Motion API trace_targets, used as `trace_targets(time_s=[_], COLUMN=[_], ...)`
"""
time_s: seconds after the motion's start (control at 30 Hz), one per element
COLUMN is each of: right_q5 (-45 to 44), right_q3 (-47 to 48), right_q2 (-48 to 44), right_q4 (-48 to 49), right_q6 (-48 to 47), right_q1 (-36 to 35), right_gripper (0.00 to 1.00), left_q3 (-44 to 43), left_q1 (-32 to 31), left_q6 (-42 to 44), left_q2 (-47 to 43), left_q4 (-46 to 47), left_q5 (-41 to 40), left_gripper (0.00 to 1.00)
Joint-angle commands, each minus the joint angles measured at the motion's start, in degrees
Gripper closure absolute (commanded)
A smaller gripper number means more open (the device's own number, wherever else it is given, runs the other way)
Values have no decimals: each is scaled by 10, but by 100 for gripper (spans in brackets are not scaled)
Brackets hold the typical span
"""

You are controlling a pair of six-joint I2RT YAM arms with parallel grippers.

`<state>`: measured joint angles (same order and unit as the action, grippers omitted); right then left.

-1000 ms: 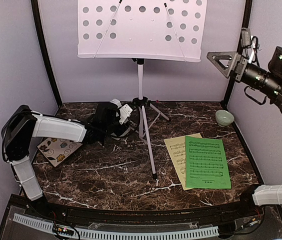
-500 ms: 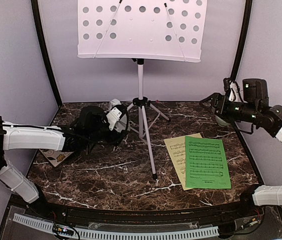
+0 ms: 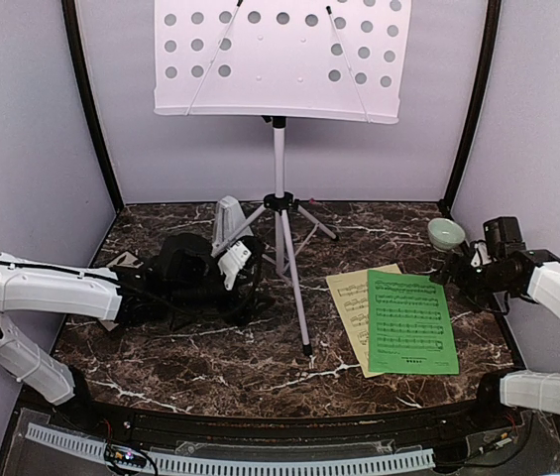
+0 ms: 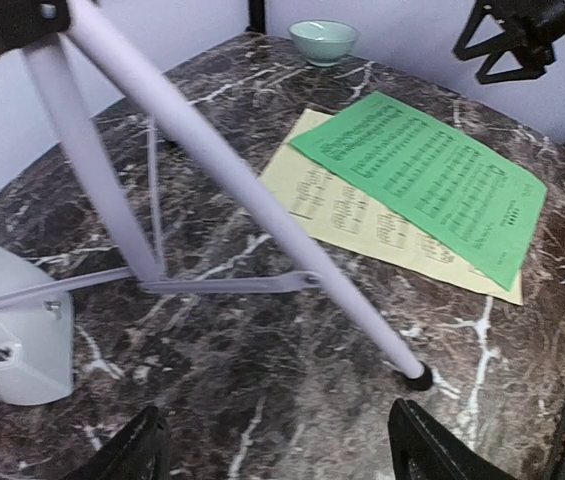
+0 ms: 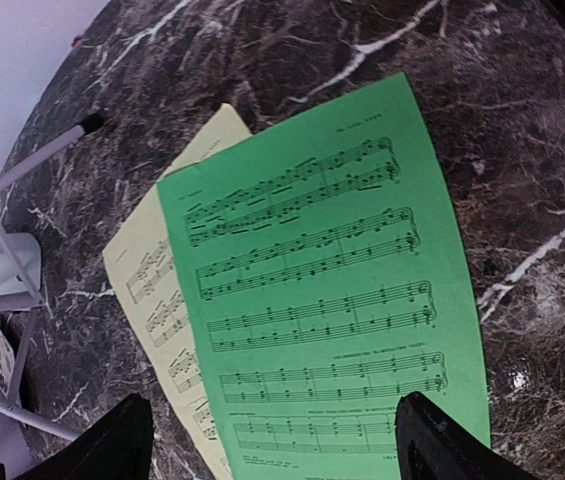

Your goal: Set up the instrument practice props

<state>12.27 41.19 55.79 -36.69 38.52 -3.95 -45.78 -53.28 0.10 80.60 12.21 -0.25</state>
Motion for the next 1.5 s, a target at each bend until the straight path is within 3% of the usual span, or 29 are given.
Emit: trace_targets(time_s=[0.0,0.27,0.57,0.9,1.0,1.23,1.47], right_q5=[19,60,71,86,71,-3,-8], right_q3=[-45,-117,-204,-231,-193,-153,-224], right_q2=[36,84,52,28,-7,-114,-184], right_q4=[48,136,159,264,230,2,-3], right_q6=[-21,29,79,240,253,249,290], right_q1=[34,37,27,-120,-137,-129,-119], right_gripper=[18,25,26,26,24,27,29], left_q3=[-20,-46,-41,-49,-58,-70,-186], left_q1=[-34,-73,-88,-90,-92,-98,-111], left_q6=[-49,-105,-107,-99,-95,-80,-84], left_q2=[29,70,72,90,98,111,193], left_q4=[14,30,36,42,39,55,-27], left_q5=[70,71,49,56,58,57,77], left_gripper=[24,27,27,27,27,27,36])
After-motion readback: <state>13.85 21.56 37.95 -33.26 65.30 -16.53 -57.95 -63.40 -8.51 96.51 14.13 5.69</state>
